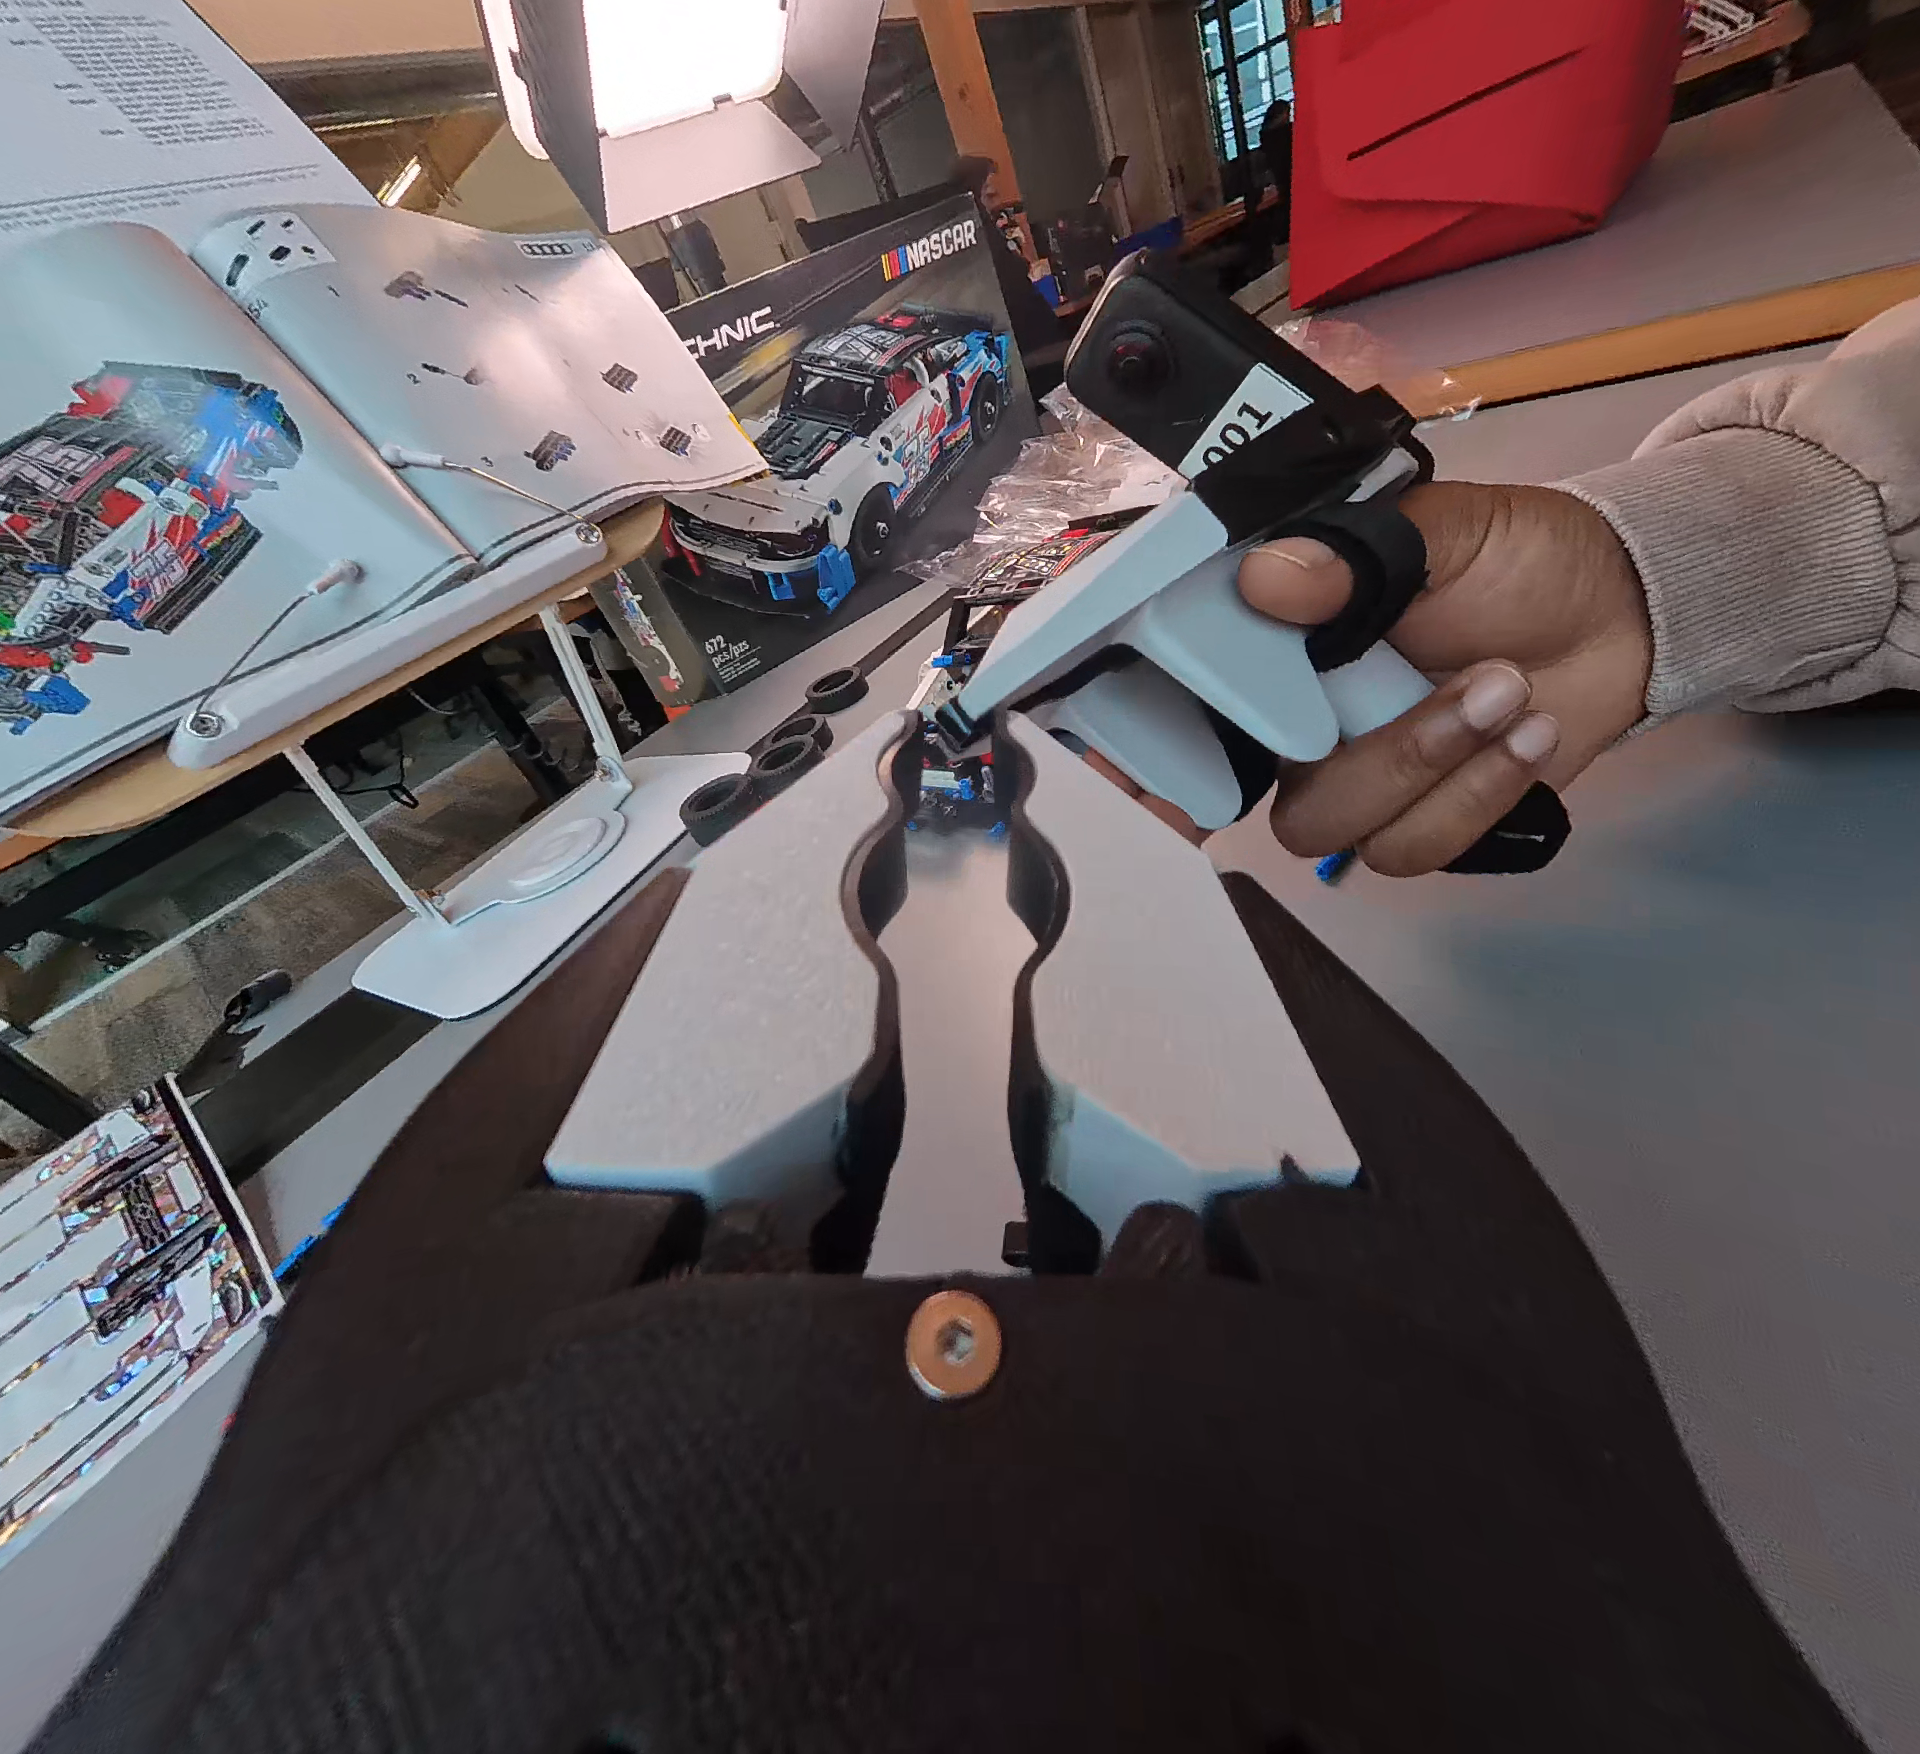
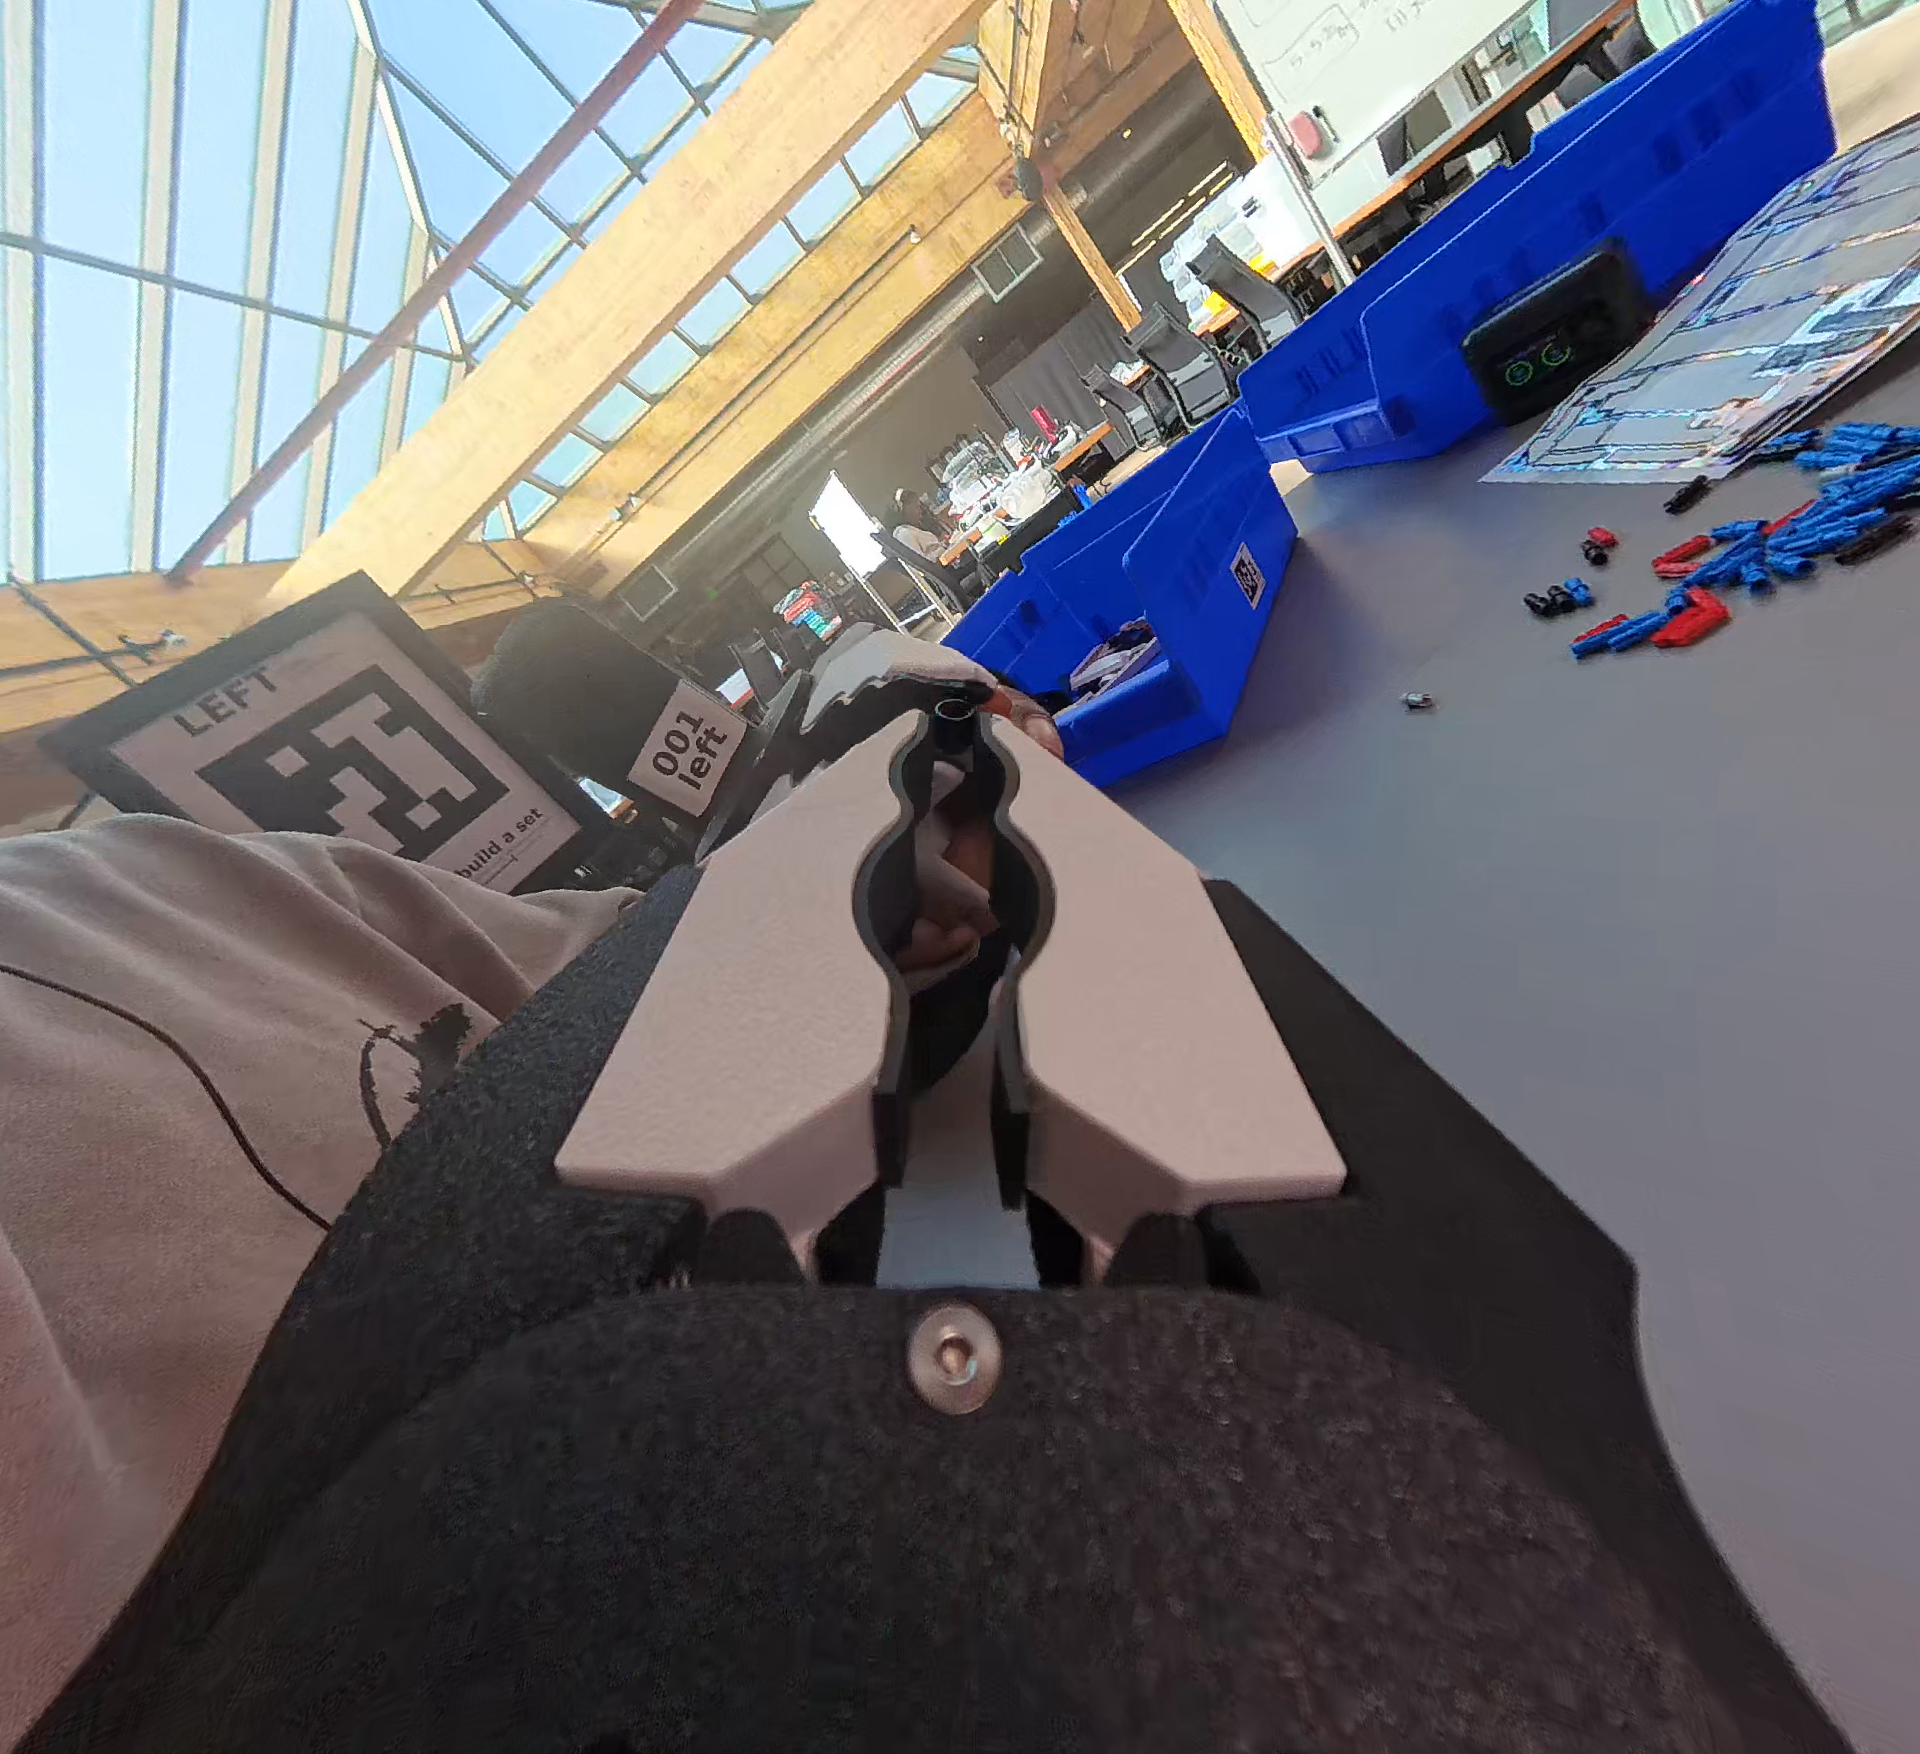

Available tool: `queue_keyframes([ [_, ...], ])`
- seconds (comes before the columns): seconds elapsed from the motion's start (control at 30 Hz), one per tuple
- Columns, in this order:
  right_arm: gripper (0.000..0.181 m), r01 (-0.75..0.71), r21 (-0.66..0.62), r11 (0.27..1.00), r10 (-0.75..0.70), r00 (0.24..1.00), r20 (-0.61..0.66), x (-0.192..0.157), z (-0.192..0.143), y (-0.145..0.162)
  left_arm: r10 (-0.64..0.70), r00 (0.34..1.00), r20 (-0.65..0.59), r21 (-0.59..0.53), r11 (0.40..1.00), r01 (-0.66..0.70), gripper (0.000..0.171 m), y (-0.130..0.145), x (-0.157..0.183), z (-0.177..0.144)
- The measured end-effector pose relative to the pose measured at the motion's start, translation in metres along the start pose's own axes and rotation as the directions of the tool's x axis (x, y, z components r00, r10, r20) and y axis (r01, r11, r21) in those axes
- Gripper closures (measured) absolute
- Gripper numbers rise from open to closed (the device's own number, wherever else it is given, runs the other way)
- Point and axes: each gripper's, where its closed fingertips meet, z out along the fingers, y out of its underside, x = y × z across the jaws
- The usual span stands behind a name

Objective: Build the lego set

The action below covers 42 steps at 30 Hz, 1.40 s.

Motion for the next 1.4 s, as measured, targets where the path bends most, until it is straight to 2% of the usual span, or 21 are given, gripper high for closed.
queue_keyframes([
  [0.13, 0.177, -0.010, -0.018, 1.000, 0.010, 1.000, 0.014, 0.000, 0.000, 0.001, 0.050, 0.999, -0.010, -0.014, 0.999, -0.050, 0.164, 0.001, 0.002, 0.000],
  [0.27, 0.177, 0.021, -0.114, 0.993, -0.017, 0.999, 0.029, -0.001, -0.005, 0.007, 0.153, 0.987, -0.043, -0.039, 0.987, -0.154, 0.165, 0.004, 0.010, 0.000],
  [0.5, 0.176, 0.198, -0.344, 0.918, -0.208, 0.978, 0.007, 0.001, -0.017, 0.020, 0.366, 0.922, -0.125, -0.095, 0.921, -0.378, 0.166, 0.017, 0.027, 0.000],
  [0.7, 0.177, 0.255, -0.442, 0.860, -0.298, 0.954, -0.030, 0.008, -0.023, 0.029, 0.396, 0.906, -0.152, -0.127, 0.901, -0.415, 0.165, 0.027, 0.034, 0.003],
  [0.77, 0.177, 0.262, -0.459, 0.849, -0.312, 0.949, -0.036, 0.010, -0.025, 0.029, 0.359, 0.923, -0.139, -0.124, 0.918, -0.376, 0.165, 0.027, 0.033, 0.005],
  [0.8, 0.177, 0.274, -0.474, 0.837, -0.334, 0.941, -0.045, 0.010, -0.028, 0.026, 0.315, 0.939, -0.142, -0.134, 0.933, -0.333, 0.159, 0.028, 0.032, 0.006],
  [0.87, 0.177, 0.325, -0.534, 0.781, -0.444, 0.889, -0.109, 0.018, -0.048, 0.009, 0.211, 0.969, -0.128, -0.147, 0.962, -0.229, 0.151, 0.028, 0.026, 0.005],
  [0.93, 0.177, 0.299, -0.684, 0.665, -0.578, 0.786, -0.218, 0.042, -0.095, -0.004, 0.093, 0.991, -0.099, -0.152, 0.983, -0.107, 0.150, 0.026, 0.014, 0.004],
  [1.0, 0.177, 0.189, -0.826, 0.531, -0.676, 0.682, -0.278, 0.067, -0.152, -0.005, -0.013, 0.996, -0.086, -0.141, 0.990, 0.001, 0.148, 0.024, 0.006, 0.003],
  [1.07, 0.177, 0.085, -0.877, 0.473, -0.683, 0.665, -0.304, 0.079, -0.193, 0.005, -0.096, 0.993, -0.073, -0.137, 0.987, 0.085, 0.147, 0.025, 0.000, 0.004],
  [1.13, 0.177, 0.024, -0.897, 0.441, -0.693, 0.644, -0.324, 0.088, -0.218, 0.015, -0.142, 0.987, -0.076, -0.138, 0.982, 0.130, 0.147, 0.027, -0.001, 0.005],
  [1.2, 0.177, -0.001, -0.905, 0.425, -0.689, 0.649, -0.324, 0.092, -0.230, 0.025, -0.140, 0.987, -0.075, -0.152, 0.980, 0.128, 0.146, 0.031, 0.000, 0.006],
  [1.4, 0.176, -0.029, -0.902, 0.431, -0.673, 0.655, -0.343, 0.101, -0.235, 0.033, -0.117, 0.990, -0.078, -0.179, 0.979, 0.102, 0.146, 0.037, 0.005, 0.008],
])
